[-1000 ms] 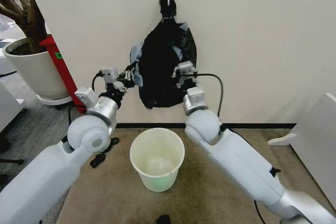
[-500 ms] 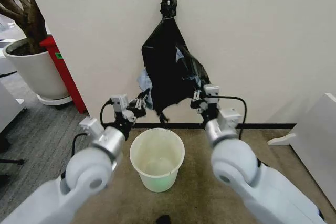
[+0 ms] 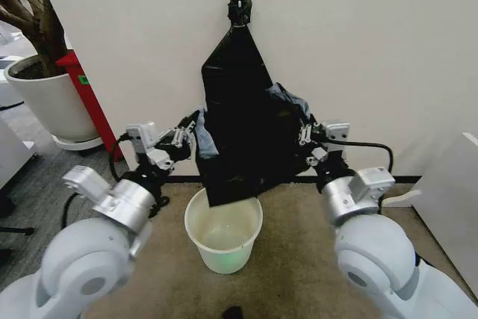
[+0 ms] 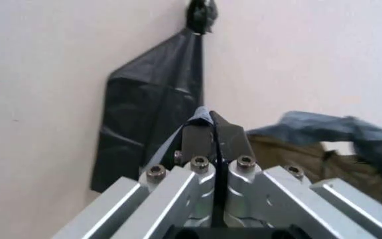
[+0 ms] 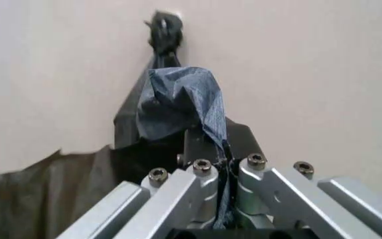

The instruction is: Place the garbage bag over the trash bin.

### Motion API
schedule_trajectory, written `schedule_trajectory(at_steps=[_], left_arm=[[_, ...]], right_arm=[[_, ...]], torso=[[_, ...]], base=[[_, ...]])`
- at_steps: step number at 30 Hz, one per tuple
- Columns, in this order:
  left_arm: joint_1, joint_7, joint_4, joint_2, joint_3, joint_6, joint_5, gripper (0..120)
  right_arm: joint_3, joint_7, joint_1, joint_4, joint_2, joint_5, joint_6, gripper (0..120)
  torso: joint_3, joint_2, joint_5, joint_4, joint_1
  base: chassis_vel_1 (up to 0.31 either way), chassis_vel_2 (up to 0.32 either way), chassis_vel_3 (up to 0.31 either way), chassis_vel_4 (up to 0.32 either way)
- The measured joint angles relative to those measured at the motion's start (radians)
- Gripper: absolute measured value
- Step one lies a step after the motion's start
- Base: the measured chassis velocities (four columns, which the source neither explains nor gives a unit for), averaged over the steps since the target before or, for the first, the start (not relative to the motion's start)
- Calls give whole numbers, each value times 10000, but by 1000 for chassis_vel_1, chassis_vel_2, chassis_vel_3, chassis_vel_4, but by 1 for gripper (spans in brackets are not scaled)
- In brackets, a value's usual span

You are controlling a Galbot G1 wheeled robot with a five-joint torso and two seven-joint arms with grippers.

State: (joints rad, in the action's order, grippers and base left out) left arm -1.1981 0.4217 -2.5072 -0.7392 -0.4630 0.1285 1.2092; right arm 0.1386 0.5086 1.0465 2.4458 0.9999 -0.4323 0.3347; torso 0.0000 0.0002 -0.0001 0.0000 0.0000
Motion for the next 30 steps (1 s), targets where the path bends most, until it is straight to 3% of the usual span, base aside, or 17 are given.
schedule_trajectory(at_steps=[9,14,22,30], left_arm=[[-1060,-98,25,138,-2227,83,245,0],[-994,-224,39,190,-2765,-143,238,0],[-494,-443,51,252,-3031,-395,221,0],[-803,-910,65,-327,-2318,-906,-513,0]], right_arm=[[-339,-710,854,-295,326,1568,-772,0],[-574,-842,428,-604,408,1598,-1113,0],[-1055,-1043,-301,-1324,774,1749,-1998,0],[-1092,-1275,-222,-1414,936,1984,-2340,0]], torso=[[0,-2,-1,0,0],[0,-2,-1,1,0],[1,-2,0,1,0],[1,-3,0,1,0]], base=[[0,0,0,0],[0,0,0,0],[0,0,0,0],[0,0,0,0]])
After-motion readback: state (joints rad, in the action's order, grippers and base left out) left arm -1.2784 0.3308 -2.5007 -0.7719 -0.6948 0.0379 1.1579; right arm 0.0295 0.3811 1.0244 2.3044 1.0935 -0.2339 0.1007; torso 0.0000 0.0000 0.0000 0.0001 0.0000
